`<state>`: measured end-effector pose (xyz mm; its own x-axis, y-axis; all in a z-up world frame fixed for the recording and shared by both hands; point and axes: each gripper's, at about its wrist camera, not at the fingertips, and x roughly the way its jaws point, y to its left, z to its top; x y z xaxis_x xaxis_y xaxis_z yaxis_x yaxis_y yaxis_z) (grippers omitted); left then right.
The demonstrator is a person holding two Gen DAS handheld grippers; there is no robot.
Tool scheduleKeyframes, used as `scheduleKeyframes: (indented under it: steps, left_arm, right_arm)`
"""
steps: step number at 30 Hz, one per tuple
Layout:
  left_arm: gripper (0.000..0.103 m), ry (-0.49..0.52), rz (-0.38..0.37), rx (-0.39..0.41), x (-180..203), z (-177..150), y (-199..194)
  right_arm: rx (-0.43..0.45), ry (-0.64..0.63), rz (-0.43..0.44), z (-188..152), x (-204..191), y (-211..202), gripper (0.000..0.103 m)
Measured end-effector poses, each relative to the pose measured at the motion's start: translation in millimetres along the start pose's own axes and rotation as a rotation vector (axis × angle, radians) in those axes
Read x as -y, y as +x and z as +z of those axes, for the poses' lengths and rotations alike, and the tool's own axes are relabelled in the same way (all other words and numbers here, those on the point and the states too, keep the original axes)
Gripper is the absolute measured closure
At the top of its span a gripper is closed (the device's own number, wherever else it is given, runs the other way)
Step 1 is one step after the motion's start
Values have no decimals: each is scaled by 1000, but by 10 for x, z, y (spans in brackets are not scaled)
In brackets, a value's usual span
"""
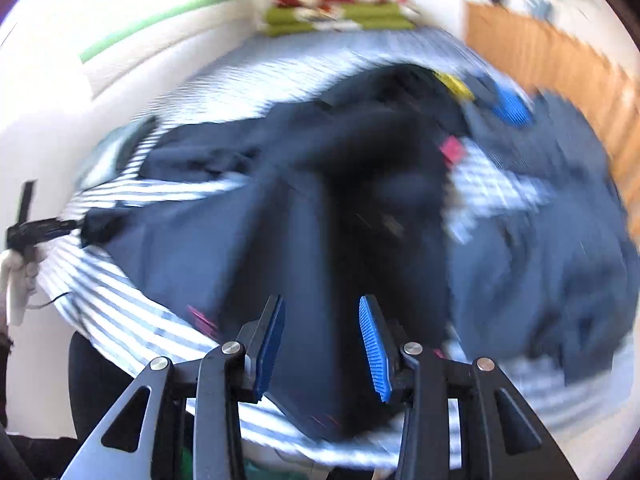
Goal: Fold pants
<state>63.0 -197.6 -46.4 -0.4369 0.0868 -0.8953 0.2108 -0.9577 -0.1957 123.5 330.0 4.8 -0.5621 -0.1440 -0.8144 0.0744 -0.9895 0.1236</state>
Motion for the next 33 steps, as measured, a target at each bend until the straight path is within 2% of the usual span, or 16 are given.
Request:
scheduleKeyframes:
  steps: [4, 6, 9, 14, 16, 19, 22, 26, 28, 29, 30, 33]
  left_arm:
    - [44, -42, -18, 27, -106, -59, -91]
    - [44, -66, -41, 42, -162, -109, -167]
    - [44, -75, -58, 60, -249, -176, -279]
    - [44, -111, -73, 89, -466, -238, -421]
    - [44, -131, -80, 93, -577, -256, -445]
    - [44, -156, -89, 95, -733, -290, -450]
    - [44, -169, -84, 95, -847, -336, -449]
    - [44, -184, -81, 88, -951, -400, -415]
    - [44, -183, -78, 87, -976, -425, -400]
    - [44, -179, -76, 88, -978, -435, -395]
    - [44, -176, -75, 89, -976, -448, -395]
    - [44, -169, -69, 92, -975, -473, -407]
  right_arm:
    - [19, -260, 156, 508, -974, 264, 68]
    - [16, -385, 210, 645, -1466, 507, 68]
    - [-39, -540, 308, 735, -2204, 934, 68]
    - [-14, -824, 329, 699, -3283, 1337, 68]
    - [-20, -883, 352, 705, -3536, 1461, 68]
    - [-96, -940, 390, 698, -3843, 1727, 68]
    - [-140, -994, 406, 603, -3965, 1868, 68]
    - [-169, -1025, 360, 520, -4000, 1989, 68]
    - [-167, -1028, 309, 506, -4001, 2033, 89]
    - [-171, -1024, 273, 508, -4006, 2060, 102]
    - [-175, -1008, 265, 529, -3991, 2047, 102]
    - [-161, -945, 341, 615, -3884, 1780, 102]
